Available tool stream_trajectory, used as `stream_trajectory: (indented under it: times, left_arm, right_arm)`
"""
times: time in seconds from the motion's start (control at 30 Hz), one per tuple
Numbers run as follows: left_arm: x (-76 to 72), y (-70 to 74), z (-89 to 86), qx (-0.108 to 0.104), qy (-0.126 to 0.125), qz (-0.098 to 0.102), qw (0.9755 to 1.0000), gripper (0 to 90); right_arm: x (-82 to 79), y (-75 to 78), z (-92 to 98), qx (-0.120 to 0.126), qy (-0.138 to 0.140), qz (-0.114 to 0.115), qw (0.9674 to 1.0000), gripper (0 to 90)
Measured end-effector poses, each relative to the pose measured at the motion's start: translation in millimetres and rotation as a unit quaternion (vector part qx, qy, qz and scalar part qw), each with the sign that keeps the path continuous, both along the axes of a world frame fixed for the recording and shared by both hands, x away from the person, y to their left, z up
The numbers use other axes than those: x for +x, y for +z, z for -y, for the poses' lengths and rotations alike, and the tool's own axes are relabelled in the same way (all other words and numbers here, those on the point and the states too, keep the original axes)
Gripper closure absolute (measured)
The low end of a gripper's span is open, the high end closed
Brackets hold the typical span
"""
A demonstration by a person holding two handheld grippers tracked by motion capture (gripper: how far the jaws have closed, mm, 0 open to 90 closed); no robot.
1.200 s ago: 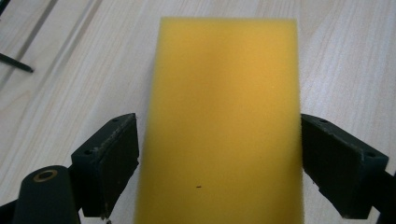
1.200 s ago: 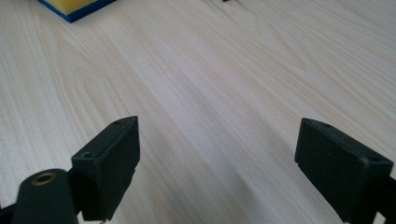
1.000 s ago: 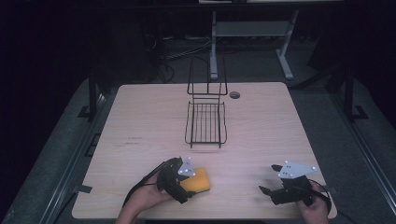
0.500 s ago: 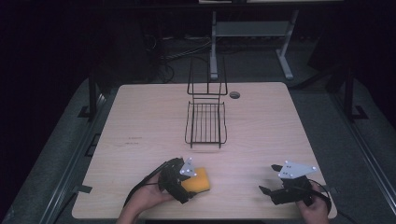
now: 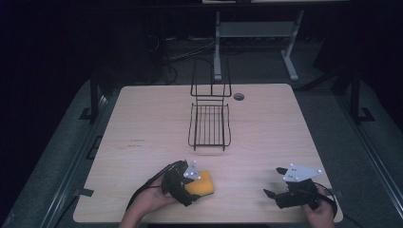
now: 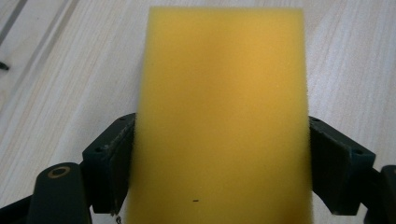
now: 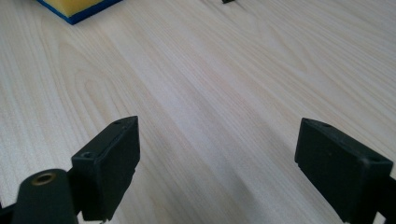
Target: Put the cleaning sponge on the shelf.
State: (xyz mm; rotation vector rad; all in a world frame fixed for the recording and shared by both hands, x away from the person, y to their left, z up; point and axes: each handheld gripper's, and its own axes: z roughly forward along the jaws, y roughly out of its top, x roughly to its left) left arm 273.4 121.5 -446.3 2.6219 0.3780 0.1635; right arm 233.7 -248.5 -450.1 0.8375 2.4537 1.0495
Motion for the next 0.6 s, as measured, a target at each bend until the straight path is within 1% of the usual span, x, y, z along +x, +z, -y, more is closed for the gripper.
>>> stream_trajectory:
  times: [0.27, 0.37, 0.47, 0.6]
  left_arm:
    - [0.1, -0.3, 0.6, 0.003, -0.003, -0.004, 1.0000, 20.5]
    - [-0.2, 0.7, 0.8, 0.001, -0.005, -0.003, 1.0000, 21.0]
    - [-0.4, 2.5, 0.9, 0.000, -0.008, 0.002, 1.0000, 21.7]
    - [1.2, 3.6, 1.6, 0.001, -0.009, -0.002, 1.0000, 21.8]
  right_arm:
    - [0.2, 0.0, 0.4, 0.000, 0.000, 0.001, 1.0000, 13.8]
    - [0.1, 0.0, 0.4, 0.000, -0.001, 0.000, 1.0000, 13.8]
    - [0.2, -0.1, 0.9, 0.002, -0.002, 0.000, 1.0000, 13.8]
    - [0.7, -0.6, 1.1, 0.003, -0.001, 0.001, 1.0000, 13.8]
